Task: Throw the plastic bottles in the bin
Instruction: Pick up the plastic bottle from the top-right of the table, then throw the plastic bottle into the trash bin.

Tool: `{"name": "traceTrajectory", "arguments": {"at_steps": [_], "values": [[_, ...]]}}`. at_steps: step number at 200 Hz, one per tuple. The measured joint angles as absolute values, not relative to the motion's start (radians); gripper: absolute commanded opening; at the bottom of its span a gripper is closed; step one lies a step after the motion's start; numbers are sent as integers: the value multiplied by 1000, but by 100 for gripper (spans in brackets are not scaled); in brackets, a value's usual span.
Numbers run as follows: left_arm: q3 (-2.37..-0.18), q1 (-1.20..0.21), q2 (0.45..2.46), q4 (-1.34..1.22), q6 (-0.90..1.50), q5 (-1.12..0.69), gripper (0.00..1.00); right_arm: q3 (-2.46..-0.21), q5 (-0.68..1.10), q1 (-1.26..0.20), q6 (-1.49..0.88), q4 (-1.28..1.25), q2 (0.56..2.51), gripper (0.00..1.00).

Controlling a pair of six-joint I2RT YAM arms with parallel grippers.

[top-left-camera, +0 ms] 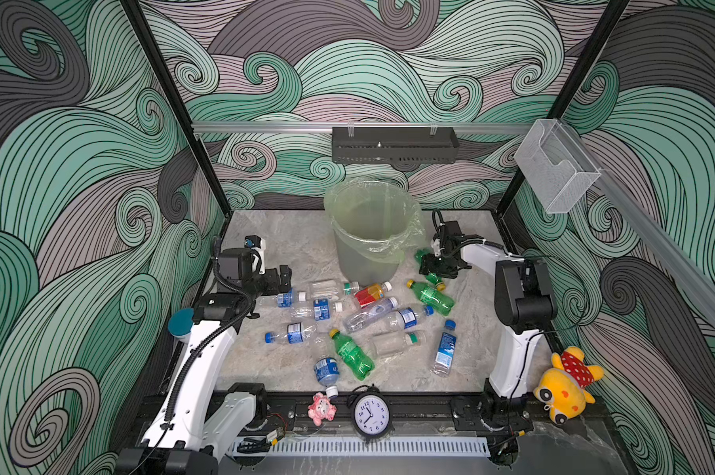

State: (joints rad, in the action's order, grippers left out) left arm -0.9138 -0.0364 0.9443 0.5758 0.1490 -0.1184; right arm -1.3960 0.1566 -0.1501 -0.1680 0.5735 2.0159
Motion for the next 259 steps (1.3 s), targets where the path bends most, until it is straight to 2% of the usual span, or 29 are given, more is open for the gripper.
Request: {"name": "traceTrajectory", "arguments": {"at_steps": [37, 83, 123, 183, 227, 259], "values": [[-914, -36, 944, 577, 149, -120, 99, -1414, 127, -153, -166, 581, 2016, 58], [-914, -36, 944, 577, 146, -120, 99, -1388, 77, -153, -154, 567, 1984, 53], [-914, -36, 945, 577, 145, -120, 99, -1336, 48, -153, -138, 562, 1807, 47], [-914, -36, 964, 575, 136, -121, 99, -1221, 73, -153, -128, 528, 1441, 48], [-914, -36, 995, 568, 121, -145, 99, -1149, 266, -153, -115, 481, 1209, 53], [-915, -36, 1012, 568, 116, -159, 99, -1194, 395, -167, -93, 470, 1148, 54]]}}
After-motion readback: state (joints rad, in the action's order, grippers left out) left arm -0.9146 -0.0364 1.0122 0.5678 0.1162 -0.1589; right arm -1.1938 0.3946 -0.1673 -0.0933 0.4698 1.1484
